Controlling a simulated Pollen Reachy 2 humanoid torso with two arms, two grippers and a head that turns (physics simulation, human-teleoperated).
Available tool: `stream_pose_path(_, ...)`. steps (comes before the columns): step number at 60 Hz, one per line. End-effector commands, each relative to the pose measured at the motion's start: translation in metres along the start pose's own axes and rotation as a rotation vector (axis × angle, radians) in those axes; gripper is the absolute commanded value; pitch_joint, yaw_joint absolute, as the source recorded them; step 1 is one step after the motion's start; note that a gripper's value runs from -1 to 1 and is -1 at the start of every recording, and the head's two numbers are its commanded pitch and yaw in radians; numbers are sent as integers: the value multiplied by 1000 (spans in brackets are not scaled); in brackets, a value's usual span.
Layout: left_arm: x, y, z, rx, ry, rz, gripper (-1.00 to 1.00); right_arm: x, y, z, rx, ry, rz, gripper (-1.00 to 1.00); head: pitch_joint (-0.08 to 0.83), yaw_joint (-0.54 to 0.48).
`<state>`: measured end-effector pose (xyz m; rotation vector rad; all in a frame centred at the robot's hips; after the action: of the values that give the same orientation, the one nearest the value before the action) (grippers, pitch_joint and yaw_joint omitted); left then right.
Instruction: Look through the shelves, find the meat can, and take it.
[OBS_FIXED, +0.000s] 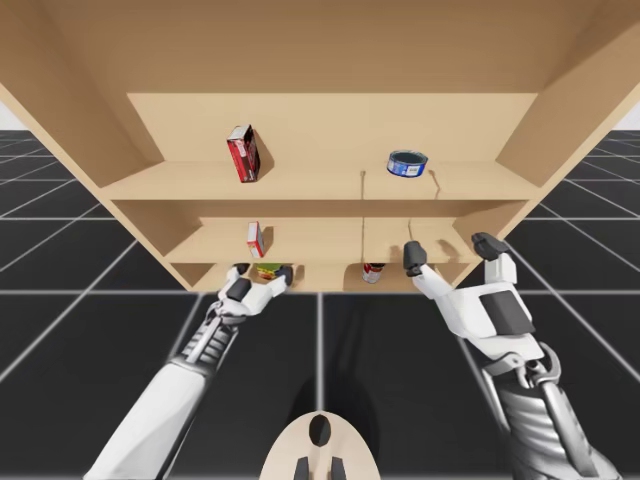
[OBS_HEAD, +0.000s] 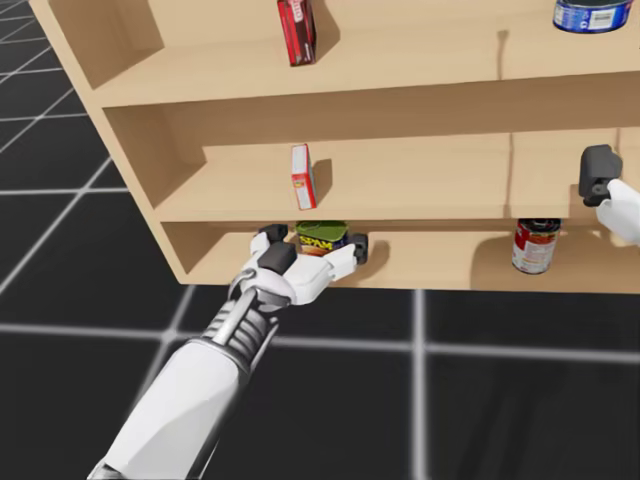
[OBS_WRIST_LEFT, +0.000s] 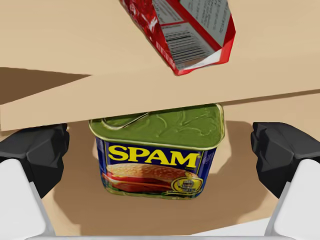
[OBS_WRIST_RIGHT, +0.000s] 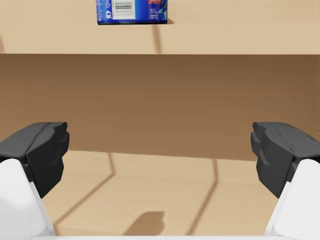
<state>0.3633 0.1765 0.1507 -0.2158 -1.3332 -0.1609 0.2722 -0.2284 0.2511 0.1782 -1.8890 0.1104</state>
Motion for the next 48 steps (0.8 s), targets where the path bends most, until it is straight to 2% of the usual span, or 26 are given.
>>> stream_pose_path(1,-10,-31,-23,-20,30,89,-1000,1,0,1,-3,-5,-9,-1000,592,207)
stream_pose_path(17,-21,-33,-39,-28,81,90,-971,2,-1,2,-7,-8,-11,-1000,597,203)
stream_pose_path(18,-21,-33,-39,-25,80,90,-770,2,-1,2,-7,-8,-11,-1000,597,203)
stream_pose_path(19,-22,-33,-38,-24,76,90,895,2,-1,2,-8,-8,-11,-1000,597,203)
stream_pose_path(21,-22,-34,-37,-27,70,84,1000,2,-1,2,-7,-7,-11,-1000,597,203)
stream_pose_path(32,-22,-34,-36,-41,50,73,1000,2,-1,2,-7,-8,-11,-1000,597,201)
stream_pose_path(48,-9,-32,-29,-53,-86,77,1000,3,-1,2,-11,-15,-12,-1000,592,199)
